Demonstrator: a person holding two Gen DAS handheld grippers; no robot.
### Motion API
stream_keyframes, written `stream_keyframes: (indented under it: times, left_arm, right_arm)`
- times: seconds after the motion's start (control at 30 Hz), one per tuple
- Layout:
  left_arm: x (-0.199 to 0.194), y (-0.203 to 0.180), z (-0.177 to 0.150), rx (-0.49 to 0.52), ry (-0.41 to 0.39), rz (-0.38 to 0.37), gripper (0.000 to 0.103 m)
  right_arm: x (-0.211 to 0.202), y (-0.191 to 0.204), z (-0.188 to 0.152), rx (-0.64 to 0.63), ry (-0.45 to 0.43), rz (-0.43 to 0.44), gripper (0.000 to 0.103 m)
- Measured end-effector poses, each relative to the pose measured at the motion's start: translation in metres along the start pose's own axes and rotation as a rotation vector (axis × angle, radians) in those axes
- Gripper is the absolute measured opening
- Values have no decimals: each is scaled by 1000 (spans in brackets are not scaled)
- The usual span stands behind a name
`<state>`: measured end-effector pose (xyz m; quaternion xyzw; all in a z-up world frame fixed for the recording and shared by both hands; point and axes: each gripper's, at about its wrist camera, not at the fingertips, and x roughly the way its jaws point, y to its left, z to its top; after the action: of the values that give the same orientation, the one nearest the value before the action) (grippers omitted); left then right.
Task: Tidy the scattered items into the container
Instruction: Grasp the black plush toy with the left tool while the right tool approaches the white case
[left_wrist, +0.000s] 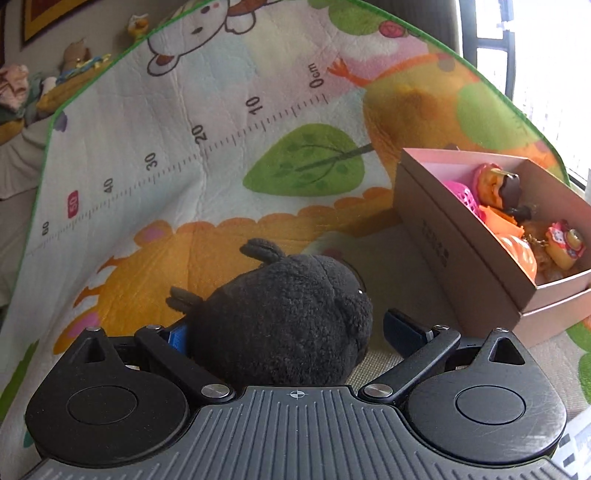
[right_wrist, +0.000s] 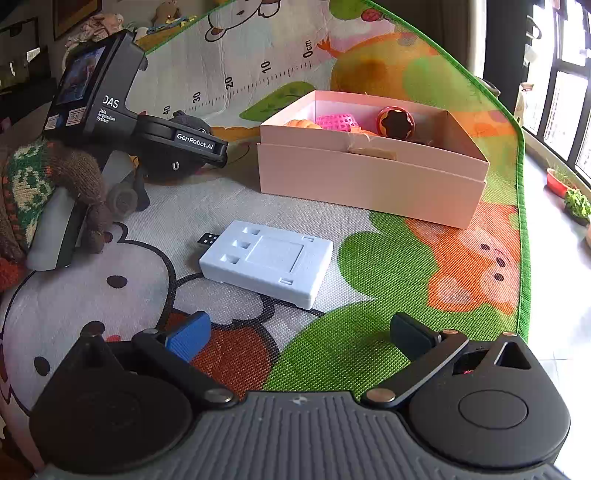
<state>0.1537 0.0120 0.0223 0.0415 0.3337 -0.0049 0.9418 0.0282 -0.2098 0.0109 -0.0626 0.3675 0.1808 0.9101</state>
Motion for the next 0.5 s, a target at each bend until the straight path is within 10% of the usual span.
stream_keyframes:
  times: [0.33, 0.5]
  left_arm:
    - [-40, -2, -16, 85, -53, -74, 86]
    - [-92, -10, -50, 136, -58, -245, 87]
  right_arm:
    - [0, 0, -1, 0, 0, 0, 103]
    - [1, 0, 0, -7, 5, -3, 103]
